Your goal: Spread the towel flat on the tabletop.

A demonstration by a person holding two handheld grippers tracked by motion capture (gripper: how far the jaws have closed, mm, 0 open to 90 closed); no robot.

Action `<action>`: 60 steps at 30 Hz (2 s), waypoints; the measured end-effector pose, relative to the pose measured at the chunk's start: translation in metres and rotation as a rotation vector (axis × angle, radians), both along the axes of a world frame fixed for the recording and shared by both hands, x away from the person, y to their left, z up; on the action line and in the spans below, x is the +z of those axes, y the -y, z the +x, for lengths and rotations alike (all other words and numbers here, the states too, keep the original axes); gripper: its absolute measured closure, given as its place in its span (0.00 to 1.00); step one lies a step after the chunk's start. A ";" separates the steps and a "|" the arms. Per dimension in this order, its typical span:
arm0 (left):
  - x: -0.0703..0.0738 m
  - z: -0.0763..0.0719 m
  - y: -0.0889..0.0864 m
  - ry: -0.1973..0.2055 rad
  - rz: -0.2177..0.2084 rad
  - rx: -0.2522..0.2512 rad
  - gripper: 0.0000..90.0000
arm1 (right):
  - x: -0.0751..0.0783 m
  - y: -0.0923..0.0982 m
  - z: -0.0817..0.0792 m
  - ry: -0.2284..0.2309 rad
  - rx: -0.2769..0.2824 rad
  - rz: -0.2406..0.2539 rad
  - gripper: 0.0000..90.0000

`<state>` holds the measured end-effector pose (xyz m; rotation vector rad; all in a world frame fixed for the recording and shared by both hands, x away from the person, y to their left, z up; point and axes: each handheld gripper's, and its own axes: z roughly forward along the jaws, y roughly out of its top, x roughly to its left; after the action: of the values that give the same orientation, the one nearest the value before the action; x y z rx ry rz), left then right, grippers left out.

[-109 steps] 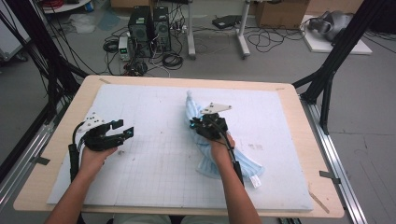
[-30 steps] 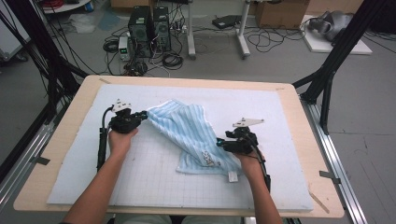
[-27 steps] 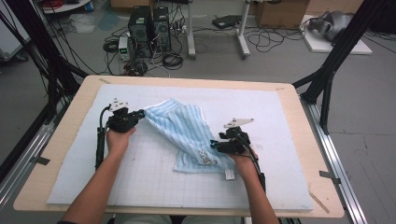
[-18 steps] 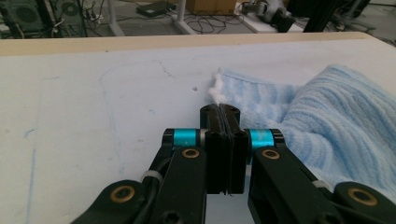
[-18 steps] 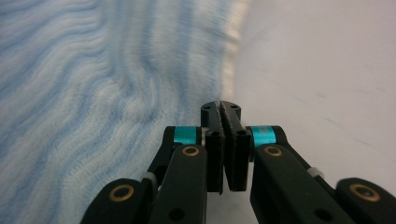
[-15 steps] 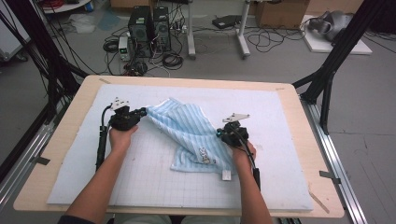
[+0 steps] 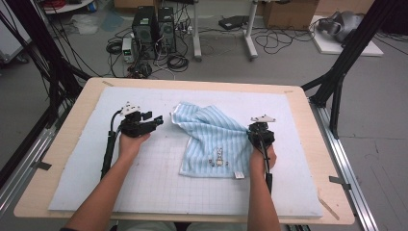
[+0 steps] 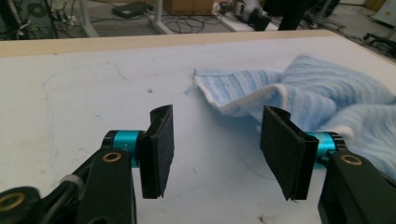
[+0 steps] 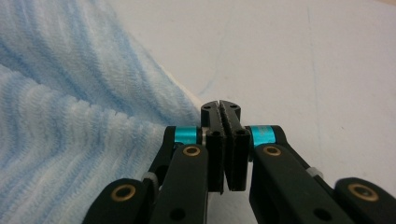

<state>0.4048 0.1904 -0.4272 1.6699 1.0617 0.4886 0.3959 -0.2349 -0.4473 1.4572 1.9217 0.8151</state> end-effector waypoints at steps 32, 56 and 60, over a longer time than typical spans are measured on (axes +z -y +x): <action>-0.022 -0.094 0.081 -0.131 0.098 -0.252 0.49 | 0.012 0.035 -0.149 0.101 0.184 0.175 0.27; -0.015 -0.120 0.049 -0.108 0.250 -0.260 0.97 | -0.002 0.025 -0.123 0.022 0.242 0.178 0.32; -0.023 -0.135 0.028 -0.136 0.203 -0.235 0.97 | -0.002 0.007 -0.127 -0.015 0.322 0.184 0.43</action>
<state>0.2701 0.1620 -0.4505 2.0029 0.9208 0.3416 0.2686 -0.2416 -0.4493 1.2734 2.1738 1.1556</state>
